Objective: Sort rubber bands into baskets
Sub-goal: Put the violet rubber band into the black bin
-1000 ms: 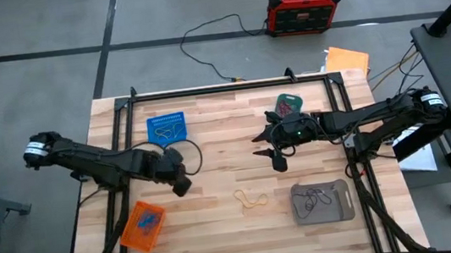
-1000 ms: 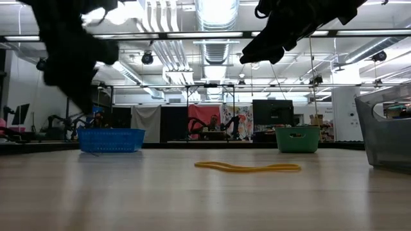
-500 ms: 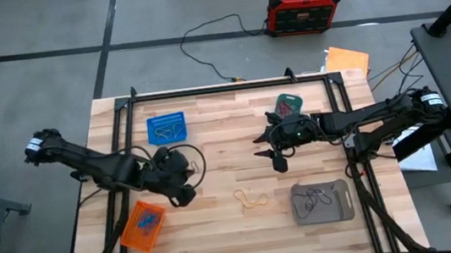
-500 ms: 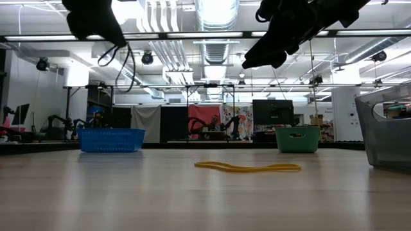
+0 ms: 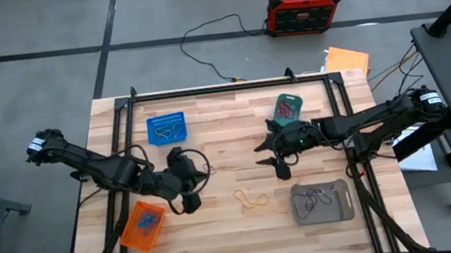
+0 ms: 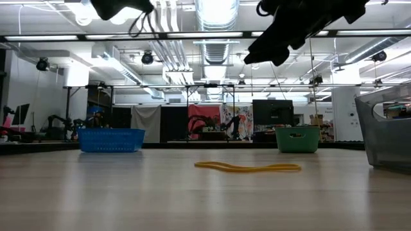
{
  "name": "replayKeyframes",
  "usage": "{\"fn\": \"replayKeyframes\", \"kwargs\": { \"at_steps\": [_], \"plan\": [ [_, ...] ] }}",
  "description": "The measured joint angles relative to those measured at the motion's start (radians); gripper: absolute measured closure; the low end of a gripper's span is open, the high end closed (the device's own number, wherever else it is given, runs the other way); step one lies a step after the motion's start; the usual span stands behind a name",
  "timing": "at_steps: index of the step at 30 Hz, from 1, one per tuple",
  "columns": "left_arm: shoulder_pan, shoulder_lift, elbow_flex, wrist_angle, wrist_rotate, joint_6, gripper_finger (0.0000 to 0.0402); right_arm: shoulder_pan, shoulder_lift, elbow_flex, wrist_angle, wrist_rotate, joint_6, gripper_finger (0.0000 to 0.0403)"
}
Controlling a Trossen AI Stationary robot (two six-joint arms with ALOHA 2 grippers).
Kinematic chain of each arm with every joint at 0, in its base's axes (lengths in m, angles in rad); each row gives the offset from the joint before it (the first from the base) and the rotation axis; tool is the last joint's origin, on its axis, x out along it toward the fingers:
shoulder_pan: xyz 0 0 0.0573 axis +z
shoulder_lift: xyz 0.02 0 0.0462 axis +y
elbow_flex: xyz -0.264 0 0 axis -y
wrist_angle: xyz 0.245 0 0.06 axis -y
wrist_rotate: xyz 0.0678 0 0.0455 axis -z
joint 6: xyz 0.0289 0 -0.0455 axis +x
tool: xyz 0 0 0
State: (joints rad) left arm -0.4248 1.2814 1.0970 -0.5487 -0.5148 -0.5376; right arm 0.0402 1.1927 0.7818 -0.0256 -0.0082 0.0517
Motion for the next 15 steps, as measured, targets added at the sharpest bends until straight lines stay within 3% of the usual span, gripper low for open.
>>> {"fn": "replayKeyframes", "kwargs": {
  "at_steps": [7, 15],
  "plan": [
    [0.004, 0.09, -0.006, 0.201, 0.0, 0.166, 0.0401, 0.103, -0.005, -0.002, 0.027, 0.011, -0.046, 0.0218],
    [0.019, 0.226, -0.007, 0.465, 0.0, 0.333, 0.0401, 0.131, 0.043, -0.002, 0.268, 0.035, -0.116, 0.0218]
  ]
}}
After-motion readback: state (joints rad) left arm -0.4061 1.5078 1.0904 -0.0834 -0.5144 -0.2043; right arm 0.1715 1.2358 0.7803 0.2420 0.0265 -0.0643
